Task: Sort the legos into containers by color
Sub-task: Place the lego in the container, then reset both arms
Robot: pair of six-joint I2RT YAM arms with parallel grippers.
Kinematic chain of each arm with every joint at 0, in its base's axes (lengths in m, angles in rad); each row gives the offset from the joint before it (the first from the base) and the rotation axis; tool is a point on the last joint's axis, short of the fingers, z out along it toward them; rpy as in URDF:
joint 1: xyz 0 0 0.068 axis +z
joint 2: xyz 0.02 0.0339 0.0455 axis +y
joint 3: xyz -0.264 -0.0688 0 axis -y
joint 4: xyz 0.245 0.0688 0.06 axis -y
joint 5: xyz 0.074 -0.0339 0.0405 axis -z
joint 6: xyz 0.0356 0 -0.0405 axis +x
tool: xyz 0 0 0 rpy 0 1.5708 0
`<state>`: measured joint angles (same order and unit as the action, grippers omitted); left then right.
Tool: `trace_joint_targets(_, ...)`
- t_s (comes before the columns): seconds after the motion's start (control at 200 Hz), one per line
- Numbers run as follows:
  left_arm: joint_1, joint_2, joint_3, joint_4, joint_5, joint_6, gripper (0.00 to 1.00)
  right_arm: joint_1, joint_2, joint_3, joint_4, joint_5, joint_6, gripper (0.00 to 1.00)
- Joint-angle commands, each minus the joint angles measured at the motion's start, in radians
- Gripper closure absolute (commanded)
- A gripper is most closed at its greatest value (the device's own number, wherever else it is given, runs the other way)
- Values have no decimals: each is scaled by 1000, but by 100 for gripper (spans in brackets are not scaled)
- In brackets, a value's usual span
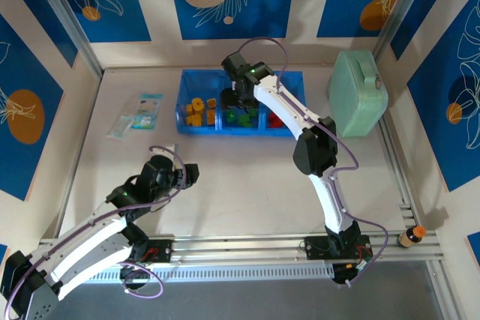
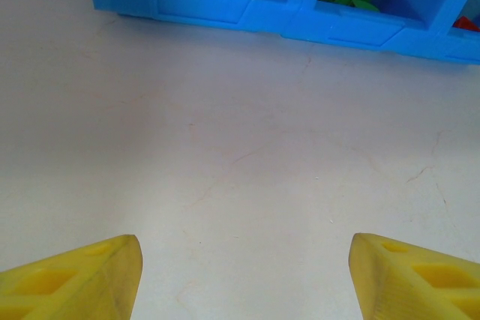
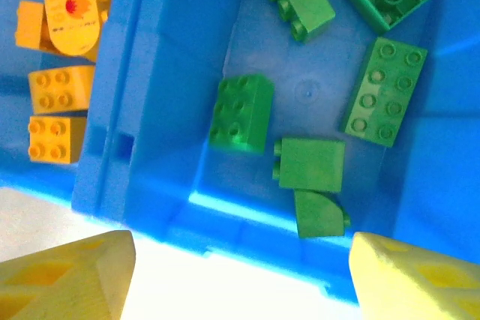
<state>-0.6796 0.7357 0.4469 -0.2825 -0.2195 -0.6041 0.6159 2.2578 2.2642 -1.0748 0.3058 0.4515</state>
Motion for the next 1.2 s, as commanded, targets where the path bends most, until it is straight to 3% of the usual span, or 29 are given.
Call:
trace_joint_targets(0.0,-9,-9,22,-34,-33,14,27,3,-152,-117,39,-30,-13,24)
trace_joint_targets(0.315,-9,-7,45,-40,-89,56,27,-46,-552,-567,258,-44,-22,24)
trace_joint_targets(0.72,-9,-54,65,-86,-325,129,23,-181,-1203,-1192,626,-19,-96,23)
trace_joint_targets(0.81,-8,-61,62,-87,-398,170,21,-186,-1335,-1319,689,66,-146,18)
trace_joint_targets(0.825,-9,-61,62,-89,-411,177,21,-186,-1356,-1341,702,85,-154,3)
trace_joint_targets(0.835,-9,-61,62,-90,-419,182,20,-186,-1369,-1357,708,100,-158,0)
trace_joint_targets(0.941,-9,-59,59,-84,-500,239,19,-202,-1496,-1494,742,211,-168,1)
trace_joint_targets(1.051,-8,-58,29,-42,-588,299,17,-219,-1614,-1657,755,327,-69,2)
trace_joint_targets(1.196,-8,-59,-39,58,-670,384,14,-237,-1760,-1811,793,313,-141,2)
